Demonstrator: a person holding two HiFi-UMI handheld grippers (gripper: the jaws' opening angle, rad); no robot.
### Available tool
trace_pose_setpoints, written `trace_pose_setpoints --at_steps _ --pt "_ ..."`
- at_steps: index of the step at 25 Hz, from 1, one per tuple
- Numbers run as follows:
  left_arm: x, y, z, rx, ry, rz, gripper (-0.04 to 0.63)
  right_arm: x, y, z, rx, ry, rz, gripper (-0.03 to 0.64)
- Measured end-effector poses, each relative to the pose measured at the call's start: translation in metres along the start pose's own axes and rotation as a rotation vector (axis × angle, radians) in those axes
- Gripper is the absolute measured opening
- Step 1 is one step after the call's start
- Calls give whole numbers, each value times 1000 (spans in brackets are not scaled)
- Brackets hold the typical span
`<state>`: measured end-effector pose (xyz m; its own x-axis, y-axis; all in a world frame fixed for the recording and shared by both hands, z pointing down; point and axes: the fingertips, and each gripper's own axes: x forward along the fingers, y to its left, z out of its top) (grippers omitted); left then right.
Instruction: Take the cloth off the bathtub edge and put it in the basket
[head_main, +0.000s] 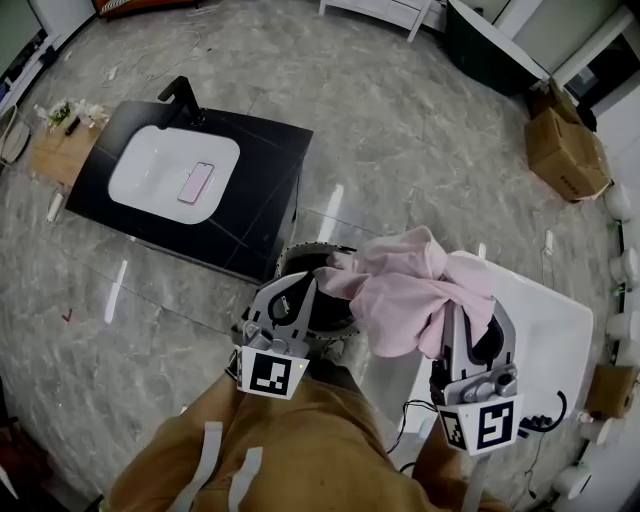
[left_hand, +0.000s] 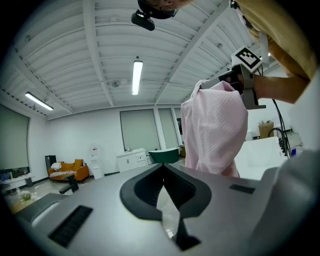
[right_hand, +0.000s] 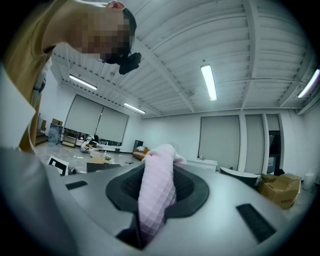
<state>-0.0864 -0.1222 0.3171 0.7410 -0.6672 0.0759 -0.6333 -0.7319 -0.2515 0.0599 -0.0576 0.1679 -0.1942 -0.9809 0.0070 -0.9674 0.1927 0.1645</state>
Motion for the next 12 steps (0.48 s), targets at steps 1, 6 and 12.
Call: trace_pose_setpoints --at_steps 1,6,12 --pt "4 -2 -6 -7 11 -6 5 6 2 -8 3 12 14 84" --pt "20 -8 -33 -26 56 -23 3 28 13 -43 29 71 67 84" --pt "32 -5 -63 -44 94 -3 5 49 19 -86 13 123 112 84"
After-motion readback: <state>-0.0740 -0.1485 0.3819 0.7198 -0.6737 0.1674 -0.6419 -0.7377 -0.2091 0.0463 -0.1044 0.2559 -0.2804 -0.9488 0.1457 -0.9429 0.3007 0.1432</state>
